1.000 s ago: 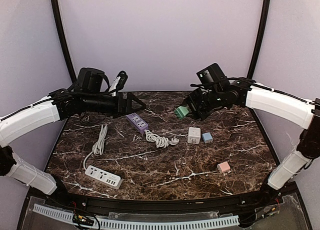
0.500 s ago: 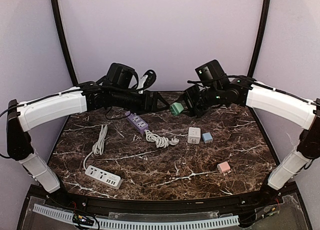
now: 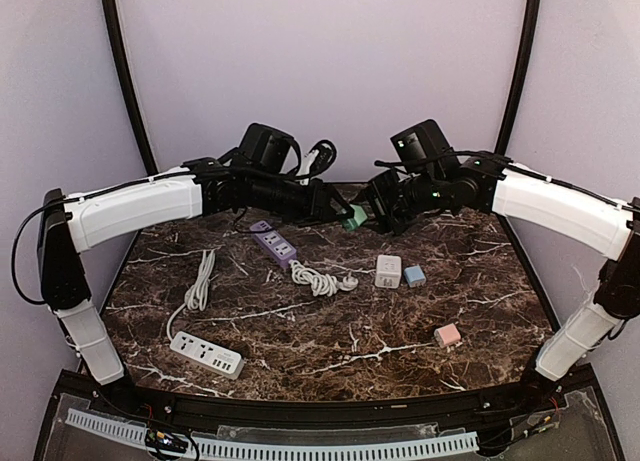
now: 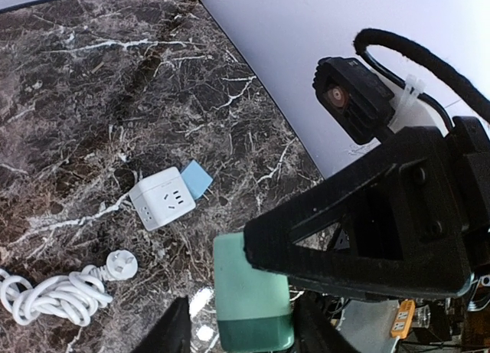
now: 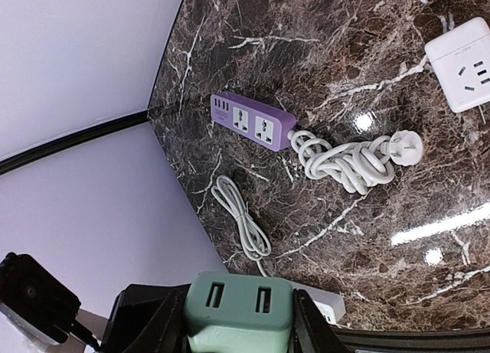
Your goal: Insert the plug
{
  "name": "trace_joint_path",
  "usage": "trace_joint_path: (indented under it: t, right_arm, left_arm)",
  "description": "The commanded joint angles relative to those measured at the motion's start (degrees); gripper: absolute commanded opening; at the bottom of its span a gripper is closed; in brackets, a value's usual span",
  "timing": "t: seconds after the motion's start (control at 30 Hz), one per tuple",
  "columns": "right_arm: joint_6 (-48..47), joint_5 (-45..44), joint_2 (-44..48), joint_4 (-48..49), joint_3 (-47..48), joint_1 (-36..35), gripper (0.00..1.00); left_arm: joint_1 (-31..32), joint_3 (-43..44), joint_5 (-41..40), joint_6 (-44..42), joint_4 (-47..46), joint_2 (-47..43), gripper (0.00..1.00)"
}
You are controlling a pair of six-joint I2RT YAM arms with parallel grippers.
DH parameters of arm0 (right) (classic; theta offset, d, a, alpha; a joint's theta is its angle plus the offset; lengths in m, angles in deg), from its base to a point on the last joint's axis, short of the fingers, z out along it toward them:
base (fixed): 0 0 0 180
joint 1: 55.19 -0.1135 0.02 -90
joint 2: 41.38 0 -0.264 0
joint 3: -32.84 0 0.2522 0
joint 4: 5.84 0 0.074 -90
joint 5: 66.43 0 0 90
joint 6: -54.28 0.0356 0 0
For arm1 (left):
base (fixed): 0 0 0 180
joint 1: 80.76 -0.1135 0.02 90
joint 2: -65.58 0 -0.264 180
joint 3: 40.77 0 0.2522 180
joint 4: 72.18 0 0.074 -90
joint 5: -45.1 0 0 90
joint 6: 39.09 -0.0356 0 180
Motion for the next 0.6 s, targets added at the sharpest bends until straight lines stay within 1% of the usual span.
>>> trace_joint_path:
  t: [0.0, 0.03, 0.07, 0.1, 0.13, 0.2, 0.27, 0.37, 0.43, 0.47, 0.5, 0.53, 0.57]
  right_arm:
    - [-1.22, -0.74, 2.14, 2.05, 1.14, -0.53, 0.21]
    - [-1.37, -0.90, 2.30, 2.12, 1.05, -0.53, 0.21]
    - [-1.54, -1.09, 2.41, 2.18, 0.97, -0.53, 0.21]
    - [-1.71, -1.18, 2.64, 2.29, 0.89, -0.53, 0.21]
    - [-1.98, -1.37, 2.80, 2.57, 0.87, -0.53, 0.21]
    - [-2.75, -1.48, 2.95, 2.84, 0.99, -0.53, 0.25]
    - [-3.74, -1.47, 3.05, 2.86, 1.29, -0.53, 0.37]
    - [-4.62, -1.47, 3.45, 2.77, 1.22, -0.47, 0.59]
    - [-5.47, -1.07, 3.69, 2.61, 1.22, -0.45, 0.71]
    - [-6.06, -0.99, 3.86, 2.22, 1.22, -0.48, 0.82]
    - [-6.75, -1.11, 4.11, 1.69, 1.23, -0.38, 0.88]
    - [-7.58, -1.37, 4.55, 1.46, 1.22, -0.24, 0.93]
    - [-8.93, -1.48, 5.00, 1.44, 1.03, -0.14, 0.94]
  left_arm:
    - [0.48, 2.82, 2.91, 0.28, 0.19, 1.10, 0.33]
    - [0.48, 3.55, 3.27, 0.29, 0.50, 1.60, 0.29]
    - [0.53, 3.87, 3.88, 0.54, 0.68, 1.97, 0.20]
    - [0.55, 4.29, 4.15, 0.64, 0.86, 2.14, 0.16]
    - [0.52, 4.42, 4.46, 0.89, 0.91, 2.17, 0.09]
    - [0.56, 4.60, 4.88, 1.24, 0.84, 2.06, 0.02]
    - [0.57, 4.78, 5.28, 1.54, 0.64, 1.90, 0.01]
    - [0.55, 4.81, 5.91, 1.76, 0.35, 1.53, 0.01]
    - [0.57, 4.63, 6.37, 1.56, 0.34, 1.08, 0.01]
    - [0.53, 4.35, 6.44, 1.16, 0.47, 0.70, 0.01]
    - [0.55, 4.14, 6.39, 0.86, 0.61, 0.36, 0.01]
    - [0.52, 3.48, 6.14, 0.04, 0.74, -0.40, 0.01]
    - [0.55, 3.05, 6.07, -0.36, 0.76, -0.85, 0.01]
